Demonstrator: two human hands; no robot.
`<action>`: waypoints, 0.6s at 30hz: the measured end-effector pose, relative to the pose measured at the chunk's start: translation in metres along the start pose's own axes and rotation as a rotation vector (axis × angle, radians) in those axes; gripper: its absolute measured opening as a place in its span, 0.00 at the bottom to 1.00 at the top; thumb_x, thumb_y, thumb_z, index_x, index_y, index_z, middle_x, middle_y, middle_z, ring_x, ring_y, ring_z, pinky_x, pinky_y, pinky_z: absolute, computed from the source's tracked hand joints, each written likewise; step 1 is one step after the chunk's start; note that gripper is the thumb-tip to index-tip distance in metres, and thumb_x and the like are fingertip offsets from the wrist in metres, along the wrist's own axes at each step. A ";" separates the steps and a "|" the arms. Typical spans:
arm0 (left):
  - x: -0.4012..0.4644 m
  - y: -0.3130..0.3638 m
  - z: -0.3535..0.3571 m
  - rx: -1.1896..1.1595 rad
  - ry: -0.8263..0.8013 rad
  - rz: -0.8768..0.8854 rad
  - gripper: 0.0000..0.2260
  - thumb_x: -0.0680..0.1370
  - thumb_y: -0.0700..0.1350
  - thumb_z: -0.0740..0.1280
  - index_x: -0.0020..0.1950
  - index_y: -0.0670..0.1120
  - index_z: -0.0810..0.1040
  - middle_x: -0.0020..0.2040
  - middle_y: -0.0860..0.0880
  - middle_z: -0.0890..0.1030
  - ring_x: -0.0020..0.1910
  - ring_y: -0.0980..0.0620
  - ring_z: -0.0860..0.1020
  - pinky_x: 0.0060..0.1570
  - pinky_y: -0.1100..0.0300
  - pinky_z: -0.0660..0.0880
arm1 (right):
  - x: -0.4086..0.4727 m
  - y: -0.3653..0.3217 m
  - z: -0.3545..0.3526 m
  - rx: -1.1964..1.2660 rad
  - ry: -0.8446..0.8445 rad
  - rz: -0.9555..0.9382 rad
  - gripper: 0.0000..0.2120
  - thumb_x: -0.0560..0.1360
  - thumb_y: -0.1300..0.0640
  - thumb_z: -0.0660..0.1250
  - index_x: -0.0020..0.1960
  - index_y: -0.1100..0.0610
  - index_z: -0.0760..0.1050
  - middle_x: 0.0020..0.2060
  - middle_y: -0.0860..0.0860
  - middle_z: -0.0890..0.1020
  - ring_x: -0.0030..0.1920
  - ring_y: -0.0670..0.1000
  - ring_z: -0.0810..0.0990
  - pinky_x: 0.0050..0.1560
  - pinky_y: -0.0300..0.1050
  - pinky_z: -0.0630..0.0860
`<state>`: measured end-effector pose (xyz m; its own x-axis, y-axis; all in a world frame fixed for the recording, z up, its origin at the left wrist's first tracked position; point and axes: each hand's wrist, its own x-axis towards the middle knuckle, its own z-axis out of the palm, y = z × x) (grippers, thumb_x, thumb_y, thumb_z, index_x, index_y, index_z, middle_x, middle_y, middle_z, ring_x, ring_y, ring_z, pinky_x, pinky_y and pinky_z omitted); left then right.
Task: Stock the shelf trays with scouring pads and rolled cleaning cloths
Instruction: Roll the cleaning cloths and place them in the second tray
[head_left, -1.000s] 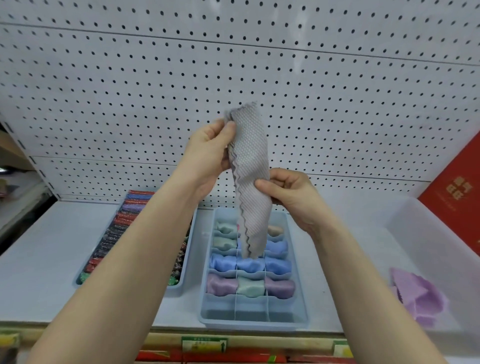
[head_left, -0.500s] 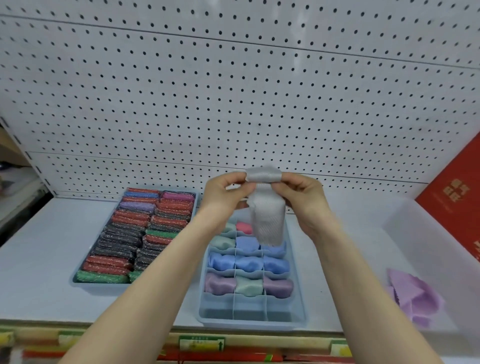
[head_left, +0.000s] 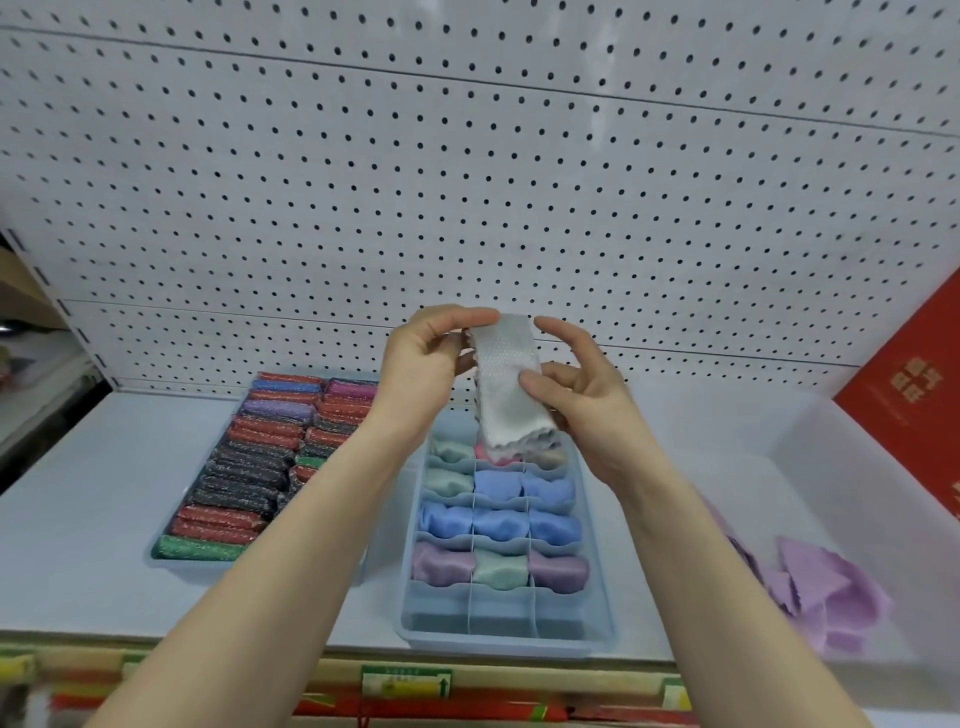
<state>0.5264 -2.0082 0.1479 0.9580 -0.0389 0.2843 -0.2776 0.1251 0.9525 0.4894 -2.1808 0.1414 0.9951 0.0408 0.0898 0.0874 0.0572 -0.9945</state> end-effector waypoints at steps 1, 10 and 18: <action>0.000 -0.003 -0.007 0.104 -0.045 0.028 0.24 0.75 0.23 0.55 0.53 0.46 0.83 0.63 0.45 0.76 0.58 0.57 0.78 0.55 0.64 0.76 | 0.002 0.000 0.000 0.020 0.030 0.009 0.19 0.76 0.64 0.69 0.63 0.50 0.74 0.40 0.59 0.80 0.35 0.55 0.76 0.32 0.41 0.71; -0.022 -0.016 -0.007 0.261 -0.132 0.007 0.20 0.77 0.30 0.64 0.55 0.55 0.81 0.50 0.58 0.85 0.53 0.59 0.80 0.60 0.54 0.76 | 0.009 -0.011 -0.002 0.154 -0.046 0.203 0.13 0.78 0.70 0.60 0.60 0.65 0.78 0.45 0.60 0.84 0.42 0.50 0.83 0.40 0.39 0.80; -0.025 -0.016 -0.009 0.127 -0.239 -0.224 0.07 0.83 0.44 0.60 0.57 0.49 0.76 0.43 0.52 0.84 0.43 0.53 0.81 0.54 0.46 0.78 | 0.008 -0.003 -0.007 -0.271 -0.044 0.043 0.09 0.76 0.55 0.71 0.47 0.62 0.81 0.36 0.50 0.79 0.35 0.45 0.73 0.35 0.35 0.69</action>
<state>0.5076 -2.0001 0.1243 0.9562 -0.2842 0.0700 -0.0836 -0.0362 0.9958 0.4970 -2.1876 0.1449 0.9958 0.0808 0.0435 0.0599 -0.2144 -0.9749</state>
